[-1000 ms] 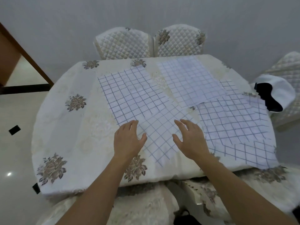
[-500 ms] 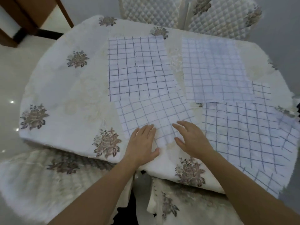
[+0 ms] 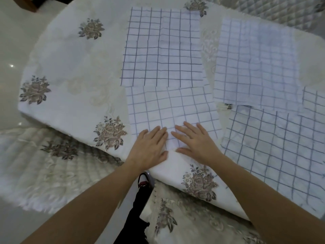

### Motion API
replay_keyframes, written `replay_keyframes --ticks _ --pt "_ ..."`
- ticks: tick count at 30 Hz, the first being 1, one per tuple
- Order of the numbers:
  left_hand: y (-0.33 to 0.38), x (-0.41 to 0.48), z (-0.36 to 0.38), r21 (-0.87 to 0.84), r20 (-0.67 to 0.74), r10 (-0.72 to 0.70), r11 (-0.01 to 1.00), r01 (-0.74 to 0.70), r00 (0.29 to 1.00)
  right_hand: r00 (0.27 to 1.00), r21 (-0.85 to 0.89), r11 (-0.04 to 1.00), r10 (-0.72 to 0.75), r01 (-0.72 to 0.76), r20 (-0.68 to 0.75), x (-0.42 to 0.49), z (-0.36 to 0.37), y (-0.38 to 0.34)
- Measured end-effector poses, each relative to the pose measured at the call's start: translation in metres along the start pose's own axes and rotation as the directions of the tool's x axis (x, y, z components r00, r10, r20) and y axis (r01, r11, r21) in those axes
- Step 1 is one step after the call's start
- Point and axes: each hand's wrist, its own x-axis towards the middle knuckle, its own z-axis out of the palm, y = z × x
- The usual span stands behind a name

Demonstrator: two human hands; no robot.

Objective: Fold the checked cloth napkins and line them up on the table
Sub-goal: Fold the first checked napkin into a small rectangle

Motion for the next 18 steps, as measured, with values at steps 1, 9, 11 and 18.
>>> replay_keyframes --ticks 1,9,11,18 --pt "0.0 -0.001 0.001 0.014 -0.012 0.01 1.0 -0.01 1.0 1.0 -0.009 1.0 -0.005 0.004 -0.019 0.0 0.002 -0.001" --pt "-0.009 0.0 0.0 0.007 -0.066 0.047 0.999 -0.047 0.997 0.996 -0.057 0.998 -0.001 -0.004 -0.092 0.001 0.009 -0.009" --pt "-0.009 0.0 0.001 -0.039 -0.098 0.007 0.999 -0.01 0.995 0.992 -0.056 0.998 -0.006 -0.001 -0.127 0.002 0.011 -0.009" --pt "-0.006 0.002 0.004 -0.085 -0.128 -0.072 0.994 0.062 0.989 0.954 -0.028 0.999 0.028 -0.038 -0.297 0.007 0.02 -0.014"
